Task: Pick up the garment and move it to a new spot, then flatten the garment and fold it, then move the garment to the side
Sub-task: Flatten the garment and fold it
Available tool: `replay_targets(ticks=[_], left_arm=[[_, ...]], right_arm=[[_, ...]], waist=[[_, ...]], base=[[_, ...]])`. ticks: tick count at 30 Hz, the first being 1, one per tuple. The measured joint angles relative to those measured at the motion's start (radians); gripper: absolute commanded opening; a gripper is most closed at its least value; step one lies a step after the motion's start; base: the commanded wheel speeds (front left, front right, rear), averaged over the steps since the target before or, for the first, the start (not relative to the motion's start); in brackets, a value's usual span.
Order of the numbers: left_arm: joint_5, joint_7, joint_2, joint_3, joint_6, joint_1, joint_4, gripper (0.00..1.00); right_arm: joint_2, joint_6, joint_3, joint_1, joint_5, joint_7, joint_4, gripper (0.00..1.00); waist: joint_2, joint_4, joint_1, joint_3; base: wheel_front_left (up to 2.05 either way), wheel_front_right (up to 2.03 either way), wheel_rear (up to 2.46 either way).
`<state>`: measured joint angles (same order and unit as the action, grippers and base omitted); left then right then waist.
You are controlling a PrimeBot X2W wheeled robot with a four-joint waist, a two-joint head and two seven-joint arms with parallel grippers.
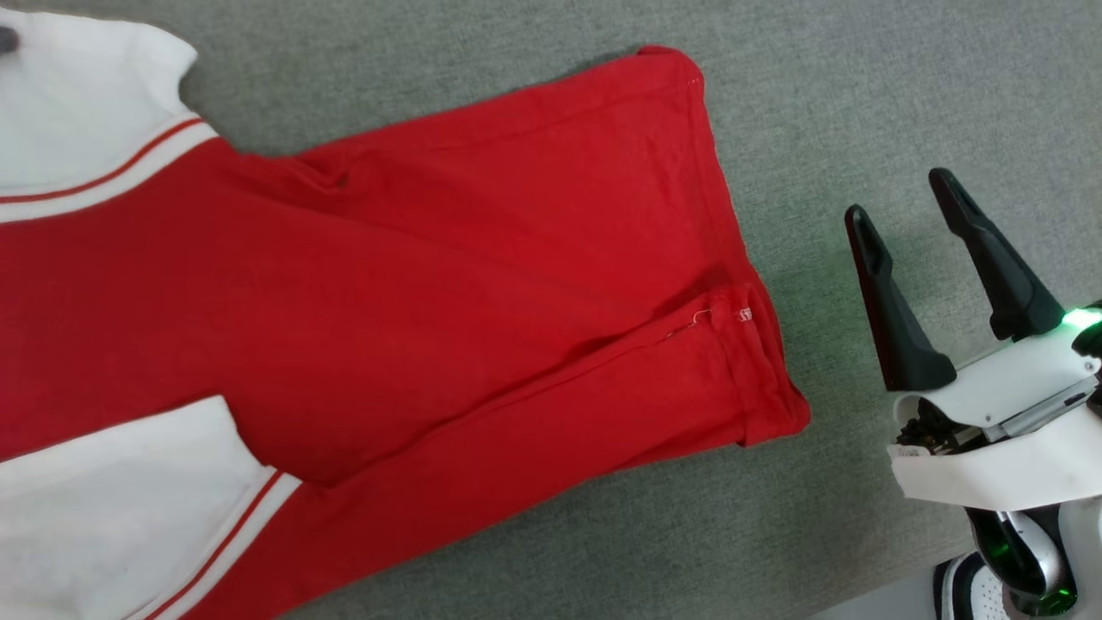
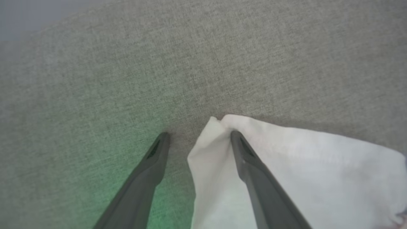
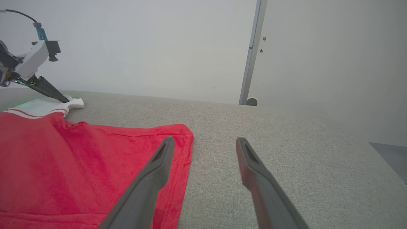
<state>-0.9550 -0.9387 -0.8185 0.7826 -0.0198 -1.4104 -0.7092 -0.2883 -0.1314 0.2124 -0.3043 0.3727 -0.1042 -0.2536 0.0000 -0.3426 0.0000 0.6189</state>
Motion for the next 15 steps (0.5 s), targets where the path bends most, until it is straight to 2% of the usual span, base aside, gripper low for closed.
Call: replay_targets(ticks=[5,6,7,8,10,13,15], left_arm=[[-0.032,-0.116,0.013,-0.012,-0.081,-0.039,-0.027,1.0],[-0.04,-0.135,0.019,-0.014,-0.107,-0.041,-0.032,0.84],[-0.04,-0.152,0.021,-0.01,-0.118,-0.043,-0.03,0.53],[-0.041,-0.164,0.025,-0.01,-0.131,-0.045,-0.027,0.0],[-0.062,-0.199,0.029,-0.019,-0.165,-0.044,-0.02,0.0],[-0.064,-0.179,0.038,-0.026,-0.17,-0.031,0.02,0.0],[-0.058,-0.155,0.04,-0.023,-0.156,-0.026,0.041,0.0]], right_arm=[[-0.006,0.0,-0.011,-0.014,0.012,0.022,-0.012,1.0],[-0.008,0.0,-0.012,-0.016,0.017,0.027,-0.016,1.0],[-0.011,0.0,-0.014,-0.018,0.02,0.032,-0.019,1.0],[-0.012,0.0,-0.017,-0.019,0.023,0.036,-0.023,1.0],[-0.016,0.0,-0.017,-0.023,0.025,0.046,-0.029,1.0],[-0.021,0.0,-0.017,-0.044,0.049,0.071,-0.04,1.0],[-0.027,0.0,-0.025,-0.06,0.062,0.096,-0.043,1.0]], waist=[[0.0,-0.012,0.0,0.025],[0.0,-0.011,0.0,0.026],[0.0,-0.01,0.0,0.026],[0.0,-0.007,0.0,0.026],[0.0,-0.002,0.0,0.026],[0.0,0.008,0.0,0.028],[0.0,0.017,0.0,0.028]], base=[[0.0,0.0,0.0],[0.0,0.0,0.0],[0.0,0.0,0.0],[0.0,0.0,0.0],[0.0,0.0,0.0],[0.0,0.0,0.0],[0.0,0.0,0.0]])
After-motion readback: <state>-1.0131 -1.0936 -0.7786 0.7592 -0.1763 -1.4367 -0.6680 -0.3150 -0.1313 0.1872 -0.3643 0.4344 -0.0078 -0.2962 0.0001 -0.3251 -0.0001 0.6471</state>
